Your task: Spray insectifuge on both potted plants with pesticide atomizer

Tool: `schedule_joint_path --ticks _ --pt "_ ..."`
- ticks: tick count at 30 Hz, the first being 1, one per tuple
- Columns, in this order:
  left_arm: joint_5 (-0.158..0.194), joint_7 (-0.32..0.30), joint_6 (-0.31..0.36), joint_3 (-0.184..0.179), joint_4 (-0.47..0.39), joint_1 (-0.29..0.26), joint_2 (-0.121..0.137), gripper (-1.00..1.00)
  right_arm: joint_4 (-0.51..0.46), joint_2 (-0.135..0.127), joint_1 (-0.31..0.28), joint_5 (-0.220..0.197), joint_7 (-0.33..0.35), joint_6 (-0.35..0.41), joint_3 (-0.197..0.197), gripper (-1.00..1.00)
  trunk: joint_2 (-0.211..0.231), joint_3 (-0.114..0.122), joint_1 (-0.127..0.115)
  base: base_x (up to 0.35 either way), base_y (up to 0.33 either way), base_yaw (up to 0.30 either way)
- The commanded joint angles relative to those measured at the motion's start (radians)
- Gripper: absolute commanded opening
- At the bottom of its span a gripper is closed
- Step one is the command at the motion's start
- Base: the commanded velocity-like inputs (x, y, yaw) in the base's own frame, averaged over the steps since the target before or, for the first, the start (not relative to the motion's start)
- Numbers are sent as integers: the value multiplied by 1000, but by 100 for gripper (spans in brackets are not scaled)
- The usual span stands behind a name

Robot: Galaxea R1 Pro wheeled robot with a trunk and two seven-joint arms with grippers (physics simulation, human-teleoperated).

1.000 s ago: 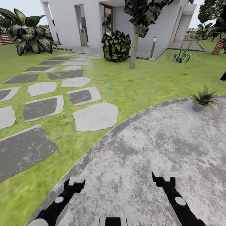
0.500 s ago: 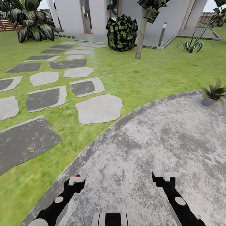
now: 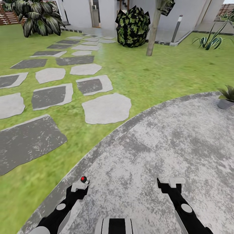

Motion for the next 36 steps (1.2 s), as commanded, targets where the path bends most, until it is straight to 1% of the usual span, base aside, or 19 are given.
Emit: schedule_joint_path --ticks 1,10,18,36 --pt "-5 -1 -4 0 1 -1 0 100 0 0 0 0 -2 -3 0 100 0 -1 0 0 0 205" --pt "-4 -1 -5 1 1 -1 0 100 0 0 0 0 -2 -3 1 100 0 -4 0 5 0 60" --pt "-5 -1 -5 2 1 -1 0 100 0 0 0 0 -2 -3 0 100 0 -4 0 175 0 2" --pt "-5 -2 -7 -2 1 0 -6 100 0 0 0 -1 -2 -3 0 100 0 -4 0 54 -39 0"
